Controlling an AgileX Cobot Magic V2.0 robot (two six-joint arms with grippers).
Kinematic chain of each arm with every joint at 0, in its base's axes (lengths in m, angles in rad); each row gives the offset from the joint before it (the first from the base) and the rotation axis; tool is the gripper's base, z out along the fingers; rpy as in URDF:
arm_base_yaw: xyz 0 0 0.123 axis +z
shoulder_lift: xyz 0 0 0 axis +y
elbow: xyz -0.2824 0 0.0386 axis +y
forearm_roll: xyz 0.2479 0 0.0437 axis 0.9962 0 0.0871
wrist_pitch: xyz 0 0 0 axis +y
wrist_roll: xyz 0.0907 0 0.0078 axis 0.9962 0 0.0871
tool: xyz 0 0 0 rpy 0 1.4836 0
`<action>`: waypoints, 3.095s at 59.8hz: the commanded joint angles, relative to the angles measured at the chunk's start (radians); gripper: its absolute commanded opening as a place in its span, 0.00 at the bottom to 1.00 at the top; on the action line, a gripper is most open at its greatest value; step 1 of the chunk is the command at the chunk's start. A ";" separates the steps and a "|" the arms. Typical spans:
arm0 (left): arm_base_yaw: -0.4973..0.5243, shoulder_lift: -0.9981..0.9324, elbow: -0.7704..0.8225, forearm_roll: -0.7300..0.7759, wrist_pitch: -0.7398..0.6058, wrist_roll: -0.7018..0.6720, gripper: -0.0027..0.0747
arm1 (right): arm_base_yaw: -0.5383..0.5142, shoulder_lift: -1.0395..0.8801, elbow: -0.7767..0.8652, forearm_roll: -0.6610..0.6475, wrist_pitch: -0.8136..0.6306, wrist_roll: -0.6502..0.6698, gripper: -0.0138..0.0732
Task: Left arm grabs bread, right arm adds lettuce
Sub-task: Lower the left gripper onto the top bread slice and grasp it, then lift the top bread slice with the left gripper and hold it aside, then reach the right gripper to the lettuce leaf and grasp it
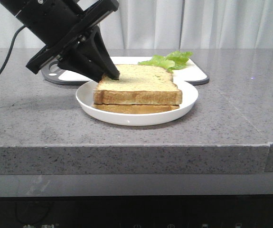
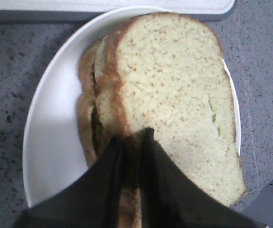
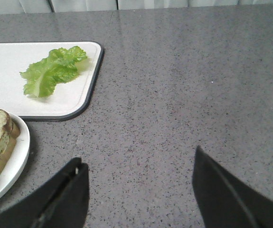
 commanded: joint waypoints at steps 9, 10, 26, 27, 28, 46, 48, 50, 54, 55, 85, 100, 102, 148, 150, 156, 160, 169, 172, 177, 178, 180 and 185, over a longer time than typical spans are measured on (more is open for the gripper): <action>0.000 -0.060 -0.038 -0.047 -0.011 0.023 0.01 | -0.001 0.007 -0.037 -0.013 -0.074 0.001 0.72; 0.000 -0.063 -0.041 -0.047 -0.009 0.023 0.01 | -0.001 0.007 -0.037 -0.013 -0.074 0.001 0.72; 0.005 -0.129 -0.120 -0.045 -0.003 0.025 0.01 | -0.001 0.007 -0.037 -0.013 -0.074 0.001 0.72; 0.007 -0.134 -0.125 -0.045 -0.003 0.025 0.01 | -0.001 0.007 -0.037 -0.013 -0.075 0.001 0.72; 0.010 -0.136 -0.130 -0.045 0.001 0.025 0.01 | -0.001 0.007 -0.037 -0.013 -0.075 0.001 0.72; 0.022 -0.248 -0.158 0.006 0.052 0.051 0.01 | -0.001 0.007 -0.037 -0.013 -0.075 0.001 0.72; 0.022 -0.273 -0.148 0.012 0.047 0.051 0.01 | -0.001 0.007 -0.037 -0.013 -0.074 0.001 0.72; 0.023 -0.300 -0.131 0.015 0.040 0.051 0.01 | -0.001 0.007 -0.037 -0.013 -0.074 0.001 0.72; 0.035 -0.352 -0.090 0.017 0.031 0.051 0.01 | -0.001 0.007 -0.037 -0.013 -0.074 0.001 0.72; 0.038 -0.364 -0.079 0.019 0.028 0.051 0.01 | -0.001 0.007 -0.037 -0.013 -0.074 0.001 0.72; 0.314 -0.765 0.305 0.055 -0.011 0.051 0.01 | -0.001 0.007 -0.037 -0.012 -0.077 0.001 0.72; 0.336 -0.825 0.329 0.087 -0.013 0.051 0.01 | -0.001 0.015 -0.042 0.007 -0.077 0.001 0.72; 0.336 -0.825 0.329 0.087 -0.013 0.051 0.01 | -0.001 0.030 -0.053 0.014 -0.068 0.000 0.72; 0.336 -0.824 0.329 0.087 -0.013 0.051 0.01 | 0.000 0.791 -0.628 0.590 0.182 -0.418 0.73; 0.336 -0.824 0.329 0.087 -0.013 0.051 0.01 | 0.000 0.828 -0.656 0.602 0.187 -0.427 0.73; 0.336 -0.824 0.329 0.087 -0.013 0.051 0.01 | 0.000 0.934 -0.748 0.618 0.205 -0.438 0.73; 0.336 -0.824 0.329 0.087 -0.013 0.051 0.01 | 0.000 1.009 -0.818 0.621 0.228 -0.438 0.73; 0.336 -0.824 0.329 0.087 -0.013 0.051 0.01 | 0.000 1.152 -0.957 0.652 0.268 -0.438 0.73; 0.336 -0.824 0.329 0.087 -0.013 0.051 0.01 | 0.000 1.202 -0.998 0.660 0.277 -0.438 0.73; 0.336 -0.824 0.329 0.087 -0.013 0.051 0.01 | 0.000 1.282 -1.077 0.674 0.292 -0.438 0.73; 0.336 -0.824 0.329 0.087 -0.013 0.051 0.01 | 0.000 1.293 -1.088 0.674 0.295 -0.438 0.73; 0.336 -0.824 0.329 0.087 -0.013 0.051 0.01 | 0.000 1.320 -1.114 0.679 0.298 -0.438 0.73; 0.336 -0.824 0.329 0.087 -0.013 0.051 0.01 | 0.000 1.377 -1.177 0.691 0.301 -0.438 0.73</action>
